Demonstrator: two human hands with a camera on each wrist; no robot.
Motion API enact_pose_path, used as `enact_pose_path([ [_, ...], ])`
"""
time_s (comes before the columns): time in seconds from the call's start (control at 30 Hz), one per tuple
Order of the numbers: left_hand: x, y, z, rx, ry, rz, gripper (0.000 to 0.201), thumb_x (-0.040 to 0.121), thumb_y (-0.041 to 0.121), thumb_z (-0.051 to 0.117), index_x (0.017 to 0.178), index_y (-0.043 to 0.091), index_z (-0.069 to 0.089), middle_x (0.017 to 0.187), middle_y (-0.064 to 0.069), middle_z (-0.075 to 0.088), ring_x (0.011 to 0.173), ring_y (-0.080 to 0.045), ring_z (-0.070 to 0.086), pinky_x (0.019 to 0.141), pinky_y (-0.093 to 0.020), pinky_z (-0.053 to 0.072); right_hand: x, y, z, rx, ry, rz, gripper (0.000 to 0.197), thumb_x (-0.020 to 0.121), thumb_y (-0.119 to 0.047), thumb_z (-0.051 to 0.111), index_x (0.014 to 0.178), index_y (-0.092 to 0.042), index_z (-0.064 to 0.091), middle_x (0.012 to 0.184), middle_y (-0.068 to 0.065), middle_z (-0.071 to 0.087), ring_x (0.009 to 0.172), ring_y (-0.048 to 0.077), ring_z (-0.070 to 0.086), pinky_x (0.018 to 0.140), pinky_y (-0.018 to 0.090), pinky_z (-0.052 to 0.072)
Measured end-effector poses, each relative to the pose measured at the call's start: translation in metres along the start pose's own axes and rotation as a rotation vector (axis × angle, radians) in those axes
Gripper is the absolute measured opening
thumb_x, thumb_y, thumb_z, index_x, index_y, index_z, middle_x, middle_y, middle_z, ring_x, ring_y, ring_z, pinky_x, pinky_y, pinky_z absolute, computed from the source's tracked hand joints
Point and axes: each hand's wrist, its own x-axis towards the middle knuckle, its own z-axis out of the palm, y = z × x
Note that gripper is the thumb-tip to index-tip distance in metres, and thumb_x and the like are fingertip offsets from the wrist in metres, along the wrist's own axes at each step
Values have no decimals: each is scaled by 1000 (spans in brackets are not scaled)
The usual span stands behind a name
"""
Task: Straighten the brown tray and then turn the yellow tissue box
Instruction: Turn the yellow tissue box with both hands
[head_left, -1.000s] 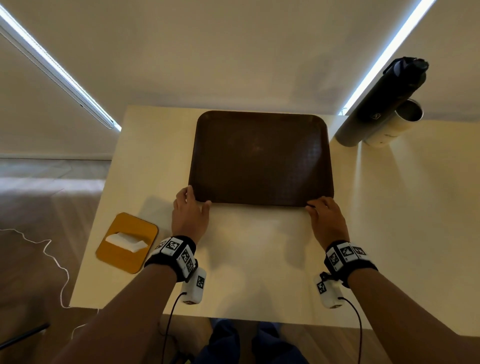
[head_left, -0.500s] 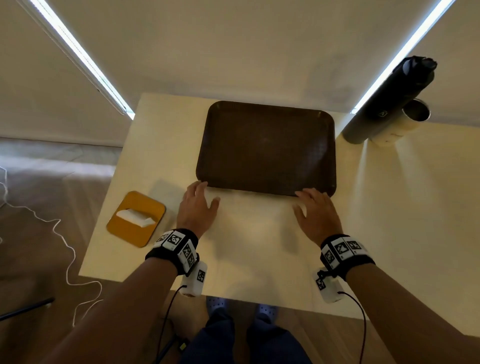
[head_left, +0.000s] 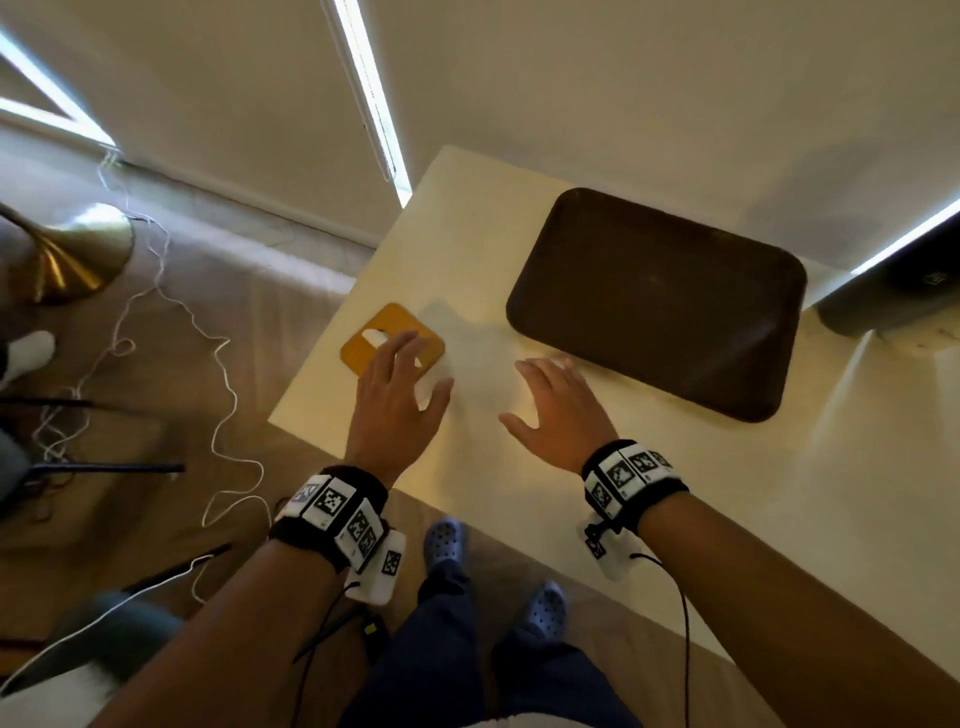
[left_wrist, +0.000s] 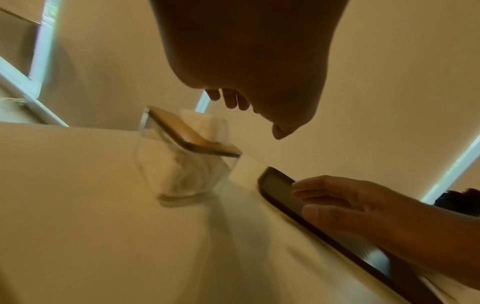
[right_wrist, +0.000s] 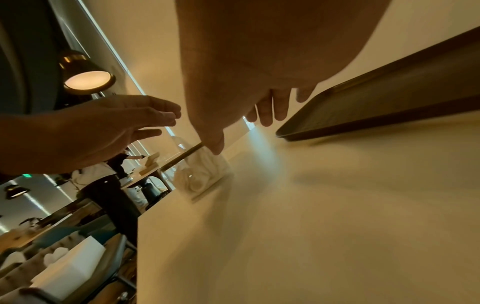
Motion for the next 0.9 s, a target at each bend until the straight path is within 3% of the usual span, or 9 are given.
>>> enact_pose_path([
  [0.17, -4, -62, -25, -25, -13, -179, 92, 77, 62, 69, 146, 15, 29, 150, -10, 32, 138, -27, 34, 109, -50, 38, 41, -39, 18, 76, -89, -19, 80, 86, -57, 56, 145, -11, 30, 147, 11, 42, 134, 24, 35, 118, 43, 14],
  [0.23, 1, -87, -31, -76, -109, -284, 111, 68, 73, 69, 149, 16, 19, 153, -10, 24, 142, -28, 26, 112, -53, 35, 55, -52, 23, 134, -134, 33, 85, 85, -57, 59, 148, -12, 25, 149, 11, 38, 136, 25, 33, 117, 41, 13],
  [0.33, 11, -112, -34, -171, -300, -377, 127, 59, 74, 77, 153, 22, 8, 155, -5, 21, 142, -23, 26, 112, -51, 34, 73, -65, 32, 228, -157, 109, 90, 81, -56, 65, 148, -14, 23, 148, 11, 39, 134, 26, 36, 115, 40, 22],
  [0.4, 16, -120, -34, -185, -414, -353, 130, 59, 69, 80, 154, 24, 5, 154, -3, 25, 139, -20, 31, 109, -43, 36, 82, -69, 39, 307, -138, 151, 88, 77, -56, 69, 144, -20, 27, 141, 8, 48, 126, 25, 45, 107, 42, 35],
  [0.5, 24, -128, -33, -187, -455, -290, 129, 59, 68, 80, 154, 22, 7, 151, -1, 32, 134, -19, 37, 104, -37, 39, 88, -74, 46, 443, -124, 244, 80, 73, -54, 75, 137, -29, 33, 132, 3, 53, 114, 20, 53, 93, 40, 47],
  [0.7, 53, -138, -30, -207, -448, -212, 126, 58, 72, 78, 153, 23, 12, 147, 0, 35, 128, -18, 43, 102, -40, 44, 107, -74, 40, 529, -72, 322, 76, 75, -46, 78, 137, -29, 36, 134, 0, 50, 112, 13, 54, 91, 37, 48],
  [0.9, 128, -127, -25, -224, -446, -159, 126, 58, 66, 82, 153, 20, 13, 147, -3, 35, 129, -20, 42, 105, -41, 44, 155, -51, 6, 485, -16, 322, 73, 78, -42, 76, 138, -22, 37, 133, 2, 52, 114, 15, 54, 86, 29, 41],
])
